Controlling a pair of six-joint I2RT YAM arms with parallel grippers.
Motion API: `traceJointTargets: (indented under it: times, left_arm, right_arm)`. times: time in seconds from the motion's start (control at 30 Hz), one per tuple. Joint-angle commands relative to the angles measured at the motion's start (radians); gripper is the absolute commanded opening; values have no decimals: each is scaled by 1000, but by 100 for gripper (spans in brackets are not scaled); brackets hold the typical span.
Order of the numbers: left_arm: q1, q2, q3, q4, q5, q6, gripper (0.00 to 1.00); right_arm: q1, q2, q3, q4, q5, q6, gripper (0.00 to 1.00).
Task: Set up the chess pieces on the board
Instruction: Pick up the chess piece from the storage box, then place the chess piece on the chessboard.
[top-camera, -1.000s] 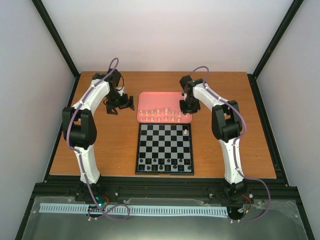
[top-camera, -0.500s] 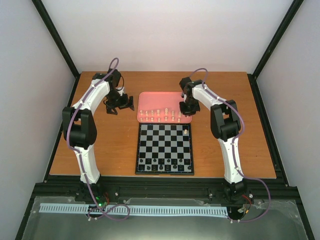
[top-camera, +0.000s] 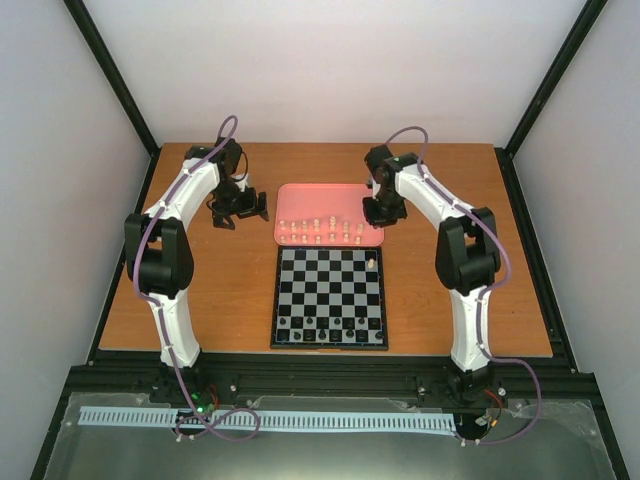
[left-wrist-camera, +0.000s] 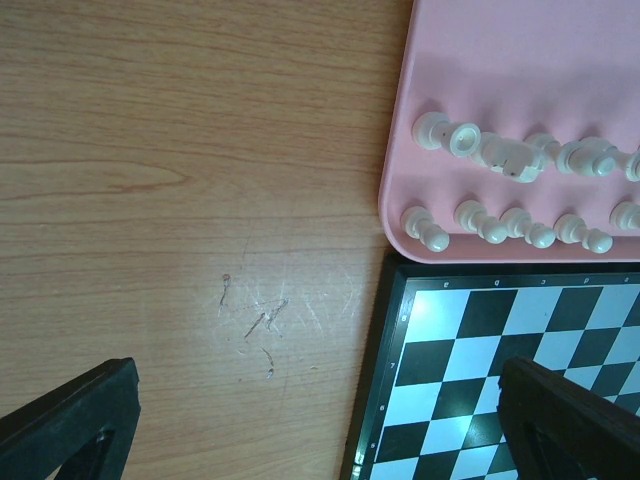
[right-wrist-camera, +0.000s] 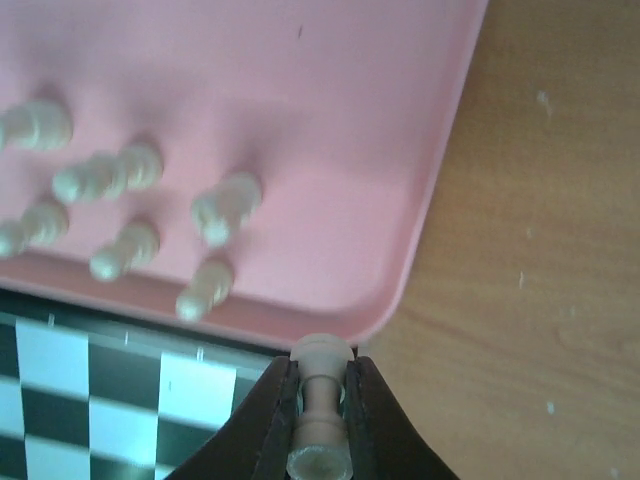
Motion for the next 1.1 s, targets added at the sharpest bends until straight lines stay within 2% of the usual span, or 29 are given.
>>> traceJointTargets:
  times: [0.0, 0.13, 0.67, 1.07]
  left_arm:
    - [-3, -18, 18, -9, -3, 20, 100]
    - [-3, -20, 13, -6, 9, 16, 100]
    - [-3, -32, -3, 0, 7, 19, 100]
    - [-3, -32, -10, 1, 3, 20, 100]
  right_arm:
    - [24, -107, -120, -17, -27, -1, 6]
    - [45, -119, -195, 4, -29, 7, 6]
    - [79, -94, -284, 64, -26, 17, 6]
    - [79, -70, -272, 80, -23, 23, 6]
